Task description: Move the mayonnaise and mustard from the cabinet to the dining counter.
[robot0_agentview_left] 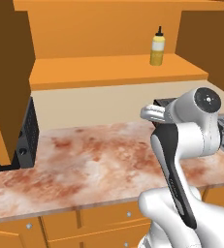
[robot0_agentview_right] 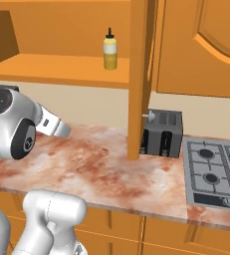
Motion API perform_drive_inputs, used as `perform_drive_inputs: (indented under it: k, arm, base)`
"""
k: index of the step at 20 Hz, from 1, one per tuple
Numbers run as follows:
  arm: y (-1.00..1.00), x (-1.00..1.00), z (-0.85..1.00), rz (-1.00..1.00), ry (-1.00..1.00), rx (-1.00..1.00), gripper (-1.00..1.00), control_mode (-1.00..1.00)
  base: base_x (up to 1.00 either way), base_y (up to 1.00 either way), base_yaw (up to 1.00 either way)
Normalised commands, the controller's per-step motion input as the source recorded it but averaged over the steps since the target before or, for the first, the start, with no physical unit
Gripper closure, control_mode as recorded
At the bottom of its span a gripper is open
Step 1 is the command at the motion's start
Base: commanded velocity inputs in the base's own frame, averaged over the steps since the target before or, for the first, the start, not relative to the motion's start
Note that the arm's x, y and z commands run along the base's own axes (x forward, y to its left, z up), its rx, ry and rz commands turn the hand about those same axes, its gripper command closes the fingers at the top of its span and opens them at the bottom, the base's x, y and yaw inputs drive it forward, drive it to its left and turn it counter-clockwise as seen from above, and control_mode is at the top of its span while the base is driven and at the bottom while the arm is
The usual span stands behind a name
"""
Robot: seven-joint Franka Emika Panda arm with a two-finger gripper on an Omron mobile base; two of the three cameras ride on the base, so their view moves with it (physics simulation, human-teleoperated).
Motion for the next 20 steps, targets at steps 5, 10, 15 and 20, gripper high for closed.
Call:
perform_drive_inputs:
  k: [5,10,15,20]
  arm:
    - [0.0,0.0,0.0,0.0,0.0,0.0,-1.0,1.0]
    - [0.0,0.0,0.28,0.0,-0.04,0.0,-1.0,-1.0]
    - [0.0,-0.1,0.54,-0.01,-0.11,0.0,-1.0,-1.0]
    - [0.0,-0.01,0.51,-0.02,-0.05,0.0,-1.0,-1.0]
  base:
    - [0.13,0.0,0.0]
    - [0.0,0.0,0.0]
    - [0.0,0.0,0.0]
    - [0.0,0.0,0.0]
